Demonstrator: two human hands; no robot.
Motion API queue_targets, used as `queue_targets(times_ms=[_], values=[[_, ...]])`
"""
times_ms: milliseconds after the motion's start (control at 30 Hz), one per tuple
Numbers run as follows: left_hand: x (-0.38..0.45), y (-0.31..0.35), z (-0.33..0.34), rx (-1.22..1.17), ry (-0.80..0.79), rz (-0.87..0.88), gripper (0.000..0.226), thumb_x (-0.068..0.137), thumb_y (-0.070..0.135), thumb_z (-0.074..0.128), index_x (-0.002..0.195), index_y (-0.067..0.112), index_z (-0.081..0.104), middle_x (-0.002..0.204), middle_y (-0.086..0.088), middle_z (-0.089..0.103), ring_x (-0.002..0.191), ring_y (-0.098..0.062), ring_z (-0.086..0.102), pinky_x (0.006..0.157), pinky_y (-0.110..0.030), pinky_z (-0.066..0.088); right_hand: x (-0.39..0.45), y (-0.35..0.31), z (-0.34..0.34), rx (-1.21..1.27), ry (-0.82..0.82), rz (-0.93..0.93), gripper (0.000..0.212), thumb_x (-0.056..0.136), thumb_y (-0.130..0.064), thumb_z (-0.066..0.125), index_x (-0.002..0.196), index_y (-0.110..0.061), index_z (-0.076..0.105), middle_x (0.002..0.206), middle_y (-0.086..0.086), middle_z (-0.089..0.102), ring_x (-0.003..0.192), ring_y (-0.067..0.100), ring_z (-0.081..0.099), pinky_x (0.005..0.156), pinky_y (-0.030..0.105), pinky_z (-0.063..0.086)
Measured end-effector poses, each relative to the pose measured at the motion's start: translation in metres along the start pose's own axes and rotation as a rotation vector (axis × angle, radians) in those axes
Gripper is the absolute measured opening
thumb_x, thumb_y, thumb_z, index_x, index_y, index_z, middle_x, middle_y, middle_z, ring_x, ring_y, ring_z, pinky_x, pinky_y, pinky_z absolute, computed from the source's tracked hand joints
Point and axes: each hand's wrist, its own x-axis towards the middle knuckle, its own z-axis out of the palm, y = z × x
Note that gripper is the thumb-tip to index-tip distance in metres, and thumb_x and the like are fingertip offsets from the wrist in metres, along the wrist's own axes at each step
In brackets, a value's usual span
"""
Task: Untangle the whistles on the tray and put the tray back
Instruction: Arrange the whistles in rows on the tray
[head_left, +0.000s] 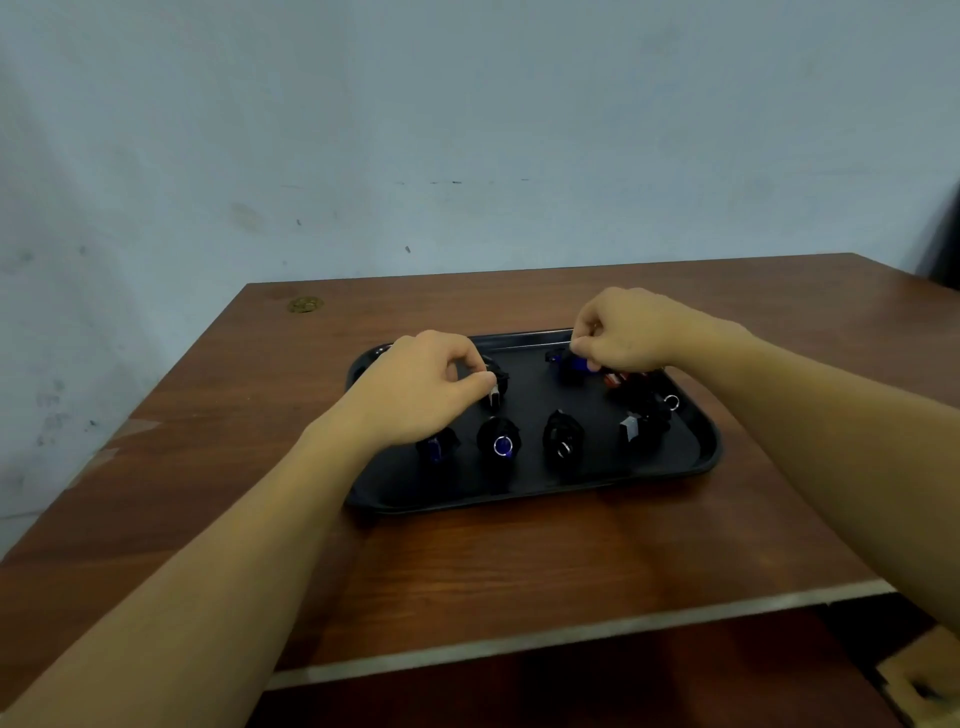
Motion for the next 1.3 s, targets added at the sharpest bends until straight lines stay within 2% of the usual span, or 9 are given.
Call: queue_targets(times_ms=[100,200,300,433,567,700,833,1133,1300], values=[[0.005,-0.003,0.000,-0.008,0.010,-0.021,0.018,0.095,0.041,0.060,0.093,0.026,0.069,0.063,0.003,0.063,0.061,-0.013,0.059,0.068,-0.034,0.050,0.017,0.012,0.003,-0.011,0.067,0.028,0.018,0.093,-0.017,0.057,0.105,-0.023,0.070,0.108,-0.002,0.072,0.104,0.024,0.065,0.089,0.034,0.050],[0.016,-0.002,0.002,0.003,0.022,-0.033,0.019,0.095,0.040,0.060,0.090,0.024,0.069,0.062,0.005,0.062,0.059,-0.010,0.058,0.061,-0.030,0.048,0.030,0.016,0.011,-0.085,-0.027,0.014,0.024,0.094,-0.032,0.063,0.118,-0.030,0.066,0.117,-0.002,0.067,0.121,0.028,0.050,0.104,0.040,0.043],[0.027,0.000,0.005,0.015,0.031,-0.023,0.019,0.095,0.038,0.061,0.089,0.023,0.069,0.061,0.010,0.057,0.057,-0.005,0.053,0.055,-0.025,0.038,0.037,0.014,0.023,-0.141,-0.090,-0.036,0.037,0.092,-0.046,0.066,0.127,-0.034,0.060,0.112,-0.005,0.061,0.116,0.026,0.045,0.097,0.042,0.047],[0.035,0.001,0.010,0.013,0.036,-0.031,0.018,0.095,0.038,0.061,0.088,0.023,0.069,0.062,0.010,0.056,0.060,-0.007,0.053,0.058,-0.026,0.039,0.044,0.011,0.027,-0.176,-0.047,-0.079,0.037,0.088,-0.045,0.071,0.119,-0.026,0.063,0.104,0.001,0.069,0.083,0.021,0.057,0.074,0.032,0.047],[0.036,0.001,0.012,0.023,0.053,-0.028,0.019,0.095,0.039,0.060,0.086,0.025,0.068,0.061,0.009,0.056,0.060,-0.010,0.054,0.058,-0.027,0.040,0.045,0.004,0.029,-0.198,0.006,-0.116,0.048,0.083,-0.058,0.071,0.116,-0.024,0.059,0.095,-0.003,0.062,0.108,0.024,0.049,0.078,0.038,0.048],[0.034,0.001,0.010,0.027,0.051,-0.024,0.019,0.095,0.039,0.060,0.085,0.025,0.068,0.060,0.008,0.057,0.059,-0.010,0.054,0.057,-0.027,0.039,0.043,-0.005,0.029,-0.103,0.041,-0.091,0.051,0.080,-0.064,0.070,0.111,-0.025,0.058,0.108,0.001,0.068,0.097,0.025,0.063,0.082,0.041,0.056],[0.031,0.002,0.010,0.026,0.060,-0.022,0.020,0.095,0.039,0.060,0.083,0.025,0.068,0.056,0.006,0.056,0.056,-0.011,0.054,0.058,-0.028,0.043,0.037,-0.014,0.034,-0.128,0.066,-0.060,0.049,0.087,-0.062,0.064,0.124,-0.031,0.057,0.123,-0.001,0.064,0.108,0.027,0.060,0.081,0.036,0.047],[0.028,0.002,0.008,0.007,0.058,-0.030,0.019,0.094,0.039,0.060,0.081,0.027,0.067,0.058,0.009,0.057,0.056,-0.008,0.053,0.058,-0.026,0.039,0.035,-0.019,0.032,-0.137,-0.035,-0.013,0.035,0.095,-0.059,0.053,0.109,-0.029,0.066,0.118,0.001,0.067,0.100,0.027,0.062,0.080,0.036,0.048],[0.027,0.003,0.006,0.007,0.056,-0.032,0.019,0.095,0.040,0.060,0.082,0.027,0.067,0.058,0.009,0.057,0.055,-0.007,0.052,0.057,-0.025,0.037,0.035,-0.016,0.028,-0.109,-0.016,0.010,0.046,0.092,-0.069,0.049,0.107,-0.028,0.063,0.111,0.001,0.065,0.098,0.027,0.061,0.081,0.038,0.050]])
